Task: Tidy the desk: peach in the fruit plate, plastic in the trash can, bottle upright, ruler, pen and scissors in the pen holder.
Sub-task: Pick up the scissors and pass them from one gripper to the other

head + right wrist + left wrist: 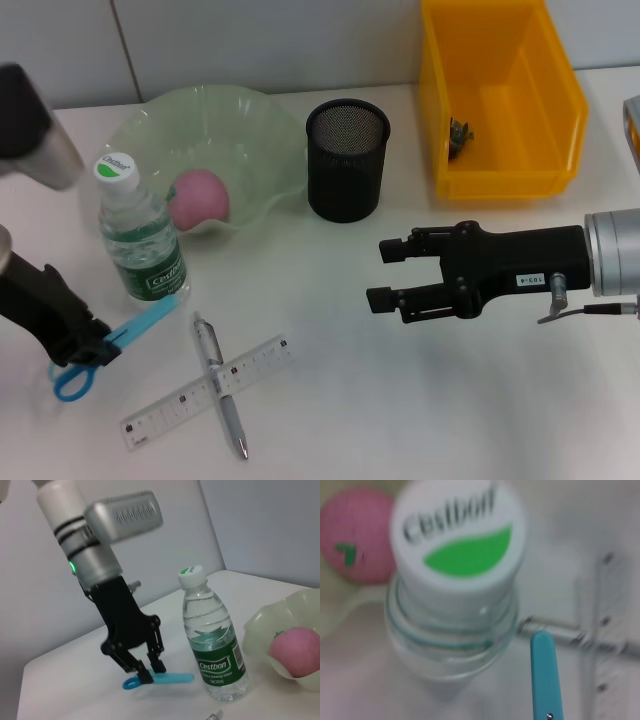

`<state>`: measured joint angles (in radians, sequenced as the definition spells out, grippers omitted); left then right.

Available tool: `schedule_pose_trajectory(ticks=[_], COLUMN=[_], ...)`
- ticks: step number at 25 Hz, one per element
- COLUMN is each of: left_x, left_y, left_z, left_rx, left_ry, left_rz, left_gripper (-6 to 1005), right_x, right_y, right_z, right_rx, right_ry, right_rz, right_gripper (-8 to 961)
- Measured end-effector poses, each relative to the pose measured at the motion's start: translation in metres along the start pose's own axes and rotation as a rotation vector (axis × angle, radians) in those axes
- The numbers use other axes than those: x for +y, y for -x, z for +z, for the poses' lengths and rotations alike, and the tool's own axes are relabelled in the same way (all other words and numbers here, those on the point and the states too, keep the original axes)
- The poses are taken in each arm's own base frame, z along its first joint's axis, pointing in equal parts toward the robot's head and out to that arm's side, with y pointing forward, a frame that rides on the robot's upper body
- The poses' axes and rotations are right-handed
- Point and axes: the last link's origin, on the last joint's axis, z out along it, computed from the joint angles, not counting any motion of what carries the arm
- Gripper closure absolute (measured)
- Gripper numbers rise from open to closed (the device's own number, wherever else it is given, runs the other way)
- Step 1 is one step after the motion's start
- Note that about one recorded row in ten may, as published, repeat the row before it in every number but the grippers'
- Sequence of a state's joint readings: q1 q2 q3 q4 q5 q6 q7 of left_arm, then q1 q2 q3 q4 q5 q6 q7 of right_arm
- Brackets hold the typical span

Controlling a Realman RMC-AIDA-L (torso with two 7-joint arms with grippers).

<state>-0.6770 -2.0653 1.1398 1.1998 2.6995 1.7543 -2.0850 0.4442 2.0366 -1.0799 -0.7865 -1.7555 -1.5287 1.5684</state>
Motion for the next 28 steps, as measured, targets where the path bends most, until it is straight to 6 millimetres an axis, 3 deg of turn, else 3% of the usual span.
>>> schedule_pose_trajectory(ticks=[8,27,28], left_x=[0.009,0.021,0.022], left_y=[0.008,0.012,0.009], left_z=[-0.036,-0.052,-0.056], left_rx=[0.280,0.693,0.784], left_ry=[0.214,0.461,0.489], left_rz=[-0.059,-0.037,-0.024], left_gripper=[756,756,756], right_x=[0.000,-0.003,-0.003], right_y=[0.000,0.006,0.006], right_z=[-0.002,-0.002,-0.002], right_rx=[-0.001,-0.004,-0.004], right_ry=[-0.003,-0.005,-0.005], right_rz=[0.000,-0.020,-0.020], right_gripper=[177,178,178])
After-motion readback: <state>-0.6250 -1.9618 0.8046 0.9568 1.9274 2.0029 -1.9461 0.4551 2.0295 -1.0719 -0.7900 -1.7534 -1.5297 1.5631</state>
